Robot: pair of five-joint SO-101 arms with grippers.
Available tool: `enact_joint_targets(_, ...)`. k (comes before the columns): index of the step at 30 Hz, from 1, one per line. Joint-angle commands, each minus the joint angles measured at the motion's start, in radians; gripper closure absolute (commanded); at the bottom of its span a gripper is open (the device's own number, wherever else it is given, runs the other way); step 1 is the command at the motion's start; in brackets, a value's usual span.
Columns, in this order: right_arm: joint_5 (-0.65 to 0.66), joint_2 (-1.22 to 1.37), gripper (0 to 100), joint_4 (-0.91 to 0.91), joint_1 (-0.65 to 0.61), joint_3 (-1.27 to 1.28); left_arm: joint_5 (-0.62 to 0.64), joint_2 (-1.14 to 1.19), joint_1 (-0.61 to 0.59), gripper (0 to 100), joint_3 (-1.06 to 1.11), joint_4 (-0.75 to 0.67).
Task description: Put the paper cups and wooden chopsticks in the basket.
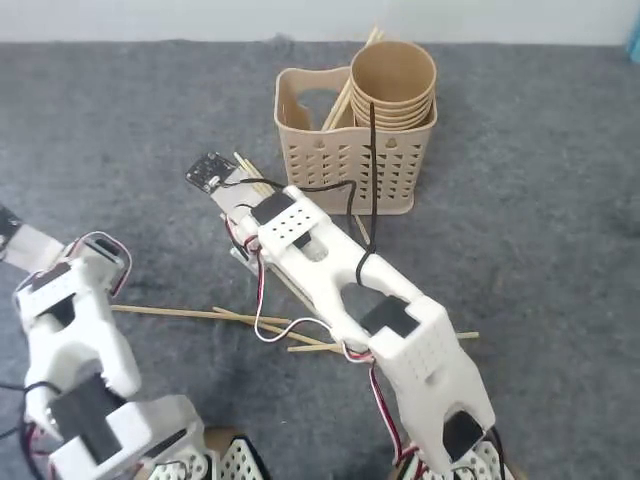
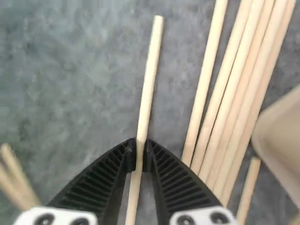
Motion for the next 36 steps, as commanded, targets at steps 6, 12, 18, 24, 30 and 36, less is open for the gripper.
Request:
enact_joint_targets(6,0.008,-0.582,99.1,0.030,-0.001,0.249,0.011,0.000,0.002,80,-0.047,0.005)
enact_joint_targets(12,0.011,-1.020,99.1,-0.272,-0.004,0.697,0.011,0.000,0.002,80,-0.047,0.005)
enact_joint_targets(18,0.011,-1.228,99.1,-0.650,0.022,0.961,0.011,0.000,0.003,80,-0.047,0.005)
enact_joint_targets(24,0.000,-1.241,99.1,-0.800,0.054,0.991,0.011,0.000,0.003,80,-0.047,0.005)
enact_joint_targets(30,-0.198,-1.244,99.1,-0.888,0.091,0.974,0.011,0.000,0.005,80,-0.047,0.005)
enact_joint_targets(36,-0.460,-1.244,99.1,-0.984,0.091,0.980,0.011,0.000,0.005,80,-0.047,0.005)
